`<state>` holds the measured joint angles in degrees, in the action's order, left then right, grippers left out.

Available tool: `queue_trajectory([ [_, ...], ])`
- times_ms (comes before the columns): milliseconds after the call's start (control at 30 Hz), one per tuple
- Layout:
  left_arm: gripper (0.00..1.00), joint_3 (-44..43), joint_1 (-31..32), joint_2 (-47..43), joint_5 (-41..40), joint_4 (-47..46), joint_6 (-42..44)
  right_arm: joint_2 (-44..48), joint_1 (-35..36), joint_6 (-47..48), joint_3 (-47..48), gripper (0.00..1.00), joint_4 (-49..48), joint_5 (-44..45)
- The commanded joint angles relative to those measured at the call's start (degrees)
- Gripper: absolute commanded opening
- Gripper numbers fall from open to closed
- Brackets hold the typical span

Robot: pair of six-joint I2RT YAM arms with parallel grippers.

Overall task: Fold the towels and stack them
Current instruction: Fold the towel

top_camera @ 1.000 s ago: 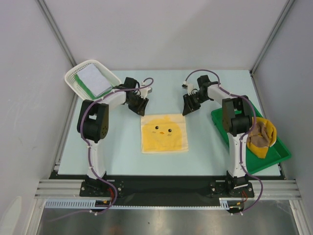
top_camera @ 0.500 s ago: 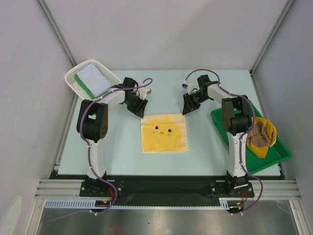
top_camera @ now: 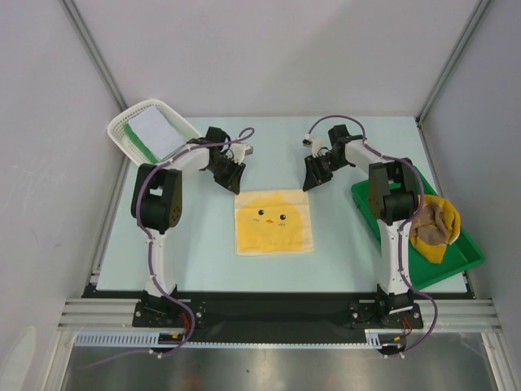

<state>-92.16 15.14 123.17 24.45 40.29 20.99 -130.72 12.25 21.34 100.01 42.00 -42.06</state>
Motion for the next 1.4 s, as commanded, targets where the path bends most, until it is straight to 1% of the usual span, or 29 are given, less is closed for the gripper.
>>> queue_trajectory([
  [0, 0.33, -1.4, 0.5, 2.8, 2.1, 2.9, 0.8, -1.2, 0.1, 1.4, 1.6, 0.30, 0.1, 0.3],
  [133, 0.30, -2.3, 1.2, 4.1, 2.5, 4.3, 1.0, -1.4, 0.2, 1.2, 1.6, 0.29, 0.1, 0.6],
  [267, 0.31, -2.1, 1.4, 4.2, 1.9, 4.5, 0.8, -1.3, 0.1, 1.2, 1.6, 0.29, 0.2, 0.7],
  [467, 0.25, -2.0, 1.6, 4.3, -0.8, 6.1, 0.5, -1.2, 0.1, 0.9, 1.4, 0.29, 0.1, 0.4],
  [600, 0.25, -2.1, 1.6, 3.8, -2.3, 6.6, 0.4, -1.3, 0.1, 0.8, 1.4, 0.28, -0.1, 0.1],
  [700, 0.21, -2.4, 1.6, 3.9, -2.6, 6.8, 0.5, -1.4, 0.1, 0.9, 1.6, 0.28, 0.0, 0.0],
  [733, 0.15, -2.7, 1.6, 4.3, -2.4, 7.0, 0.5, -1.4, 0.1, 0.9, 1.6, 0.28, 0.1, 0.0],
  [800, 0.08, -3.5, 1.6, 4.6, -2.3, 8.0, 0.9, -1.5, 0.1, 1.0, 1.6, 0.25, 0.0, -0.2],
  [833, 0.00, -3.6, 1.6, 4.8, -1.9, 8.2, 1.0, -1.6, 0.1, 0.9, 1.6, 0.23, -0.2, -0.3],
  [867, 0.00, -3.8, 1.6, 5.0, -0.5, 8.5, 1.2, -1.6, 0.1, 0.9, 1.7, 0.20, -0.2, -0.3],
  [900, 0.00, -4.2, 1.6, 5.0, 0.4, 8.9, 1.3, -2.0, 0.1, 0.5, 1.9, 0.12, -0.1, -0.3],
  [933, 0.00, -4.4, 1.6, 5.0, 1.0, 9.0, 1.2, -2.2, 0.1, 0.6, 2.2, 0.08, 0.0, -0.3],
  [967, 0.00, -5.0, 1.7, 4.6, 1.7, 9.5, 1.1, -2.2, 0.1, 0.6, 2.8, 0.00, -0.1, 0.1],
  [1067, 0.00, -9.8, 2.0, 2.9, 0.3, 11.3, 0.9, -0.7, 0.1, -0.2, 4.1, 0.00, -0.4, 3.6],
  [1267, 0.00, -19.2, 2.4, -2.1, -2.9, 12.5, 0.4, 9.7, -0.6, -2.4, 3.9, 0.00, -5.1, 8.5],
  [1367, 0.00, -21.6, 2.6, -5.9, -5.1, 11.9, 0.1, 15.4, -0.6, -3.8, 3.3, 0.00, -7.9, 11.9],
])
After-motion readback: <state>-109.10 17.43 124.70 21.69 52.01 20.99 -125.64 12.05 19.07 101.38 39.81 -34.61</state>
